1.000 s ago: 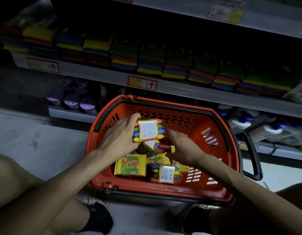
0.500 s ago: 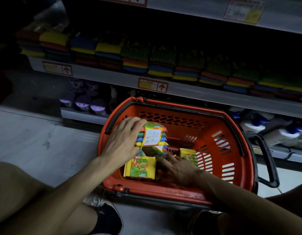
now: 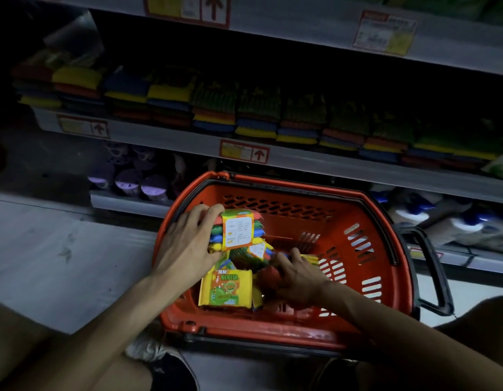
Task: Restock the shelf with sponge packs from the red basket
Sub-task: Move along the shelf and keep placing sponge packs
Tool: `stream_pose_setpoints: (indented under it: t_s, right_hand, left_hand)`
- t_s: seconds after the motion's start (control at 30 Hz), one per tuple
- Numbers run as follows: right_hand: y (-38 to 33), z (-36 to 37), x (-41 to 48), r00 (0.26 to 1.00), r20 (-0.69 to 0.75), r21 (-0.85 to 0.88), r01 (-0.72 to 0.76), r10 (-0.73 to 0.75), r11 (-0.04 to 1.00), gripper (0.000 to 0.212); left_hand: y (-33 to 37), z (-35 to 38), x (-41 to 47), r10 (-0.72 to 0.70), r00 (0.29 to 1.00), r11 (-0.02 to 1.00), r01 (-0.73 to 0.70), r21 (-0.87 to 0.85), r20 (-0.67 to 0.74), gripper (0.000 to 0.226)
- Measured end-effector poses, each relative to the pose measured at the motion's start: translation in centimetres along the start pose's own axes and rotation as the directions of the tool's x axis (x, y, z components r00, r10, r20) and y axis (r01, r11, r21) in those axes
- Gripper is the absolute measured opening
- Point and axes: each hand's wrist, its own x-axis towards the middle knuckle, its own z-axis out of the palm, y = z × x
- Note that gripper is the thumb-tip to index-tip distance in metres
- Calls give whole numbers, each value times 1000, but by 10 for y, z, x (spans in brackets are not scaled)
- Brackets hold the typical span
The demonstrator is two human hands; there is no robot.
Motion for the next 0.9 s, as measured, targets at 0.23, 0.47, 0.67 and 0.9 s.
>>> stream_pose_setpoints:
  t_s: [0.23, 0.47, 0.67, 0.9]
  right_hand:
    - [2, -91, -27, 940, -222, 427, -145, 259, 892, 62]
    - [1, -165, -81, 984, -14, 858, -79, 176, 507, 32]
    - [20, -195, -107, 992, 76, 894, -111, 97, 434, 52]
    - [17, -166, -92, 999, -9, 937, -9, 50, 350, 56]
  left_hand:
    - [9, -1, 2, 35, 997, 997, -30, 73, -66, 99]
    - [37, -4, 12, 69, 994, 998, -69, -4, -81, 97]
    - [62, -11, 20, 26, 995, 983, -43, -180, -99, 86]
    - [72, -11, 34, 50, 987, 917, -105, -384, -150, 88]
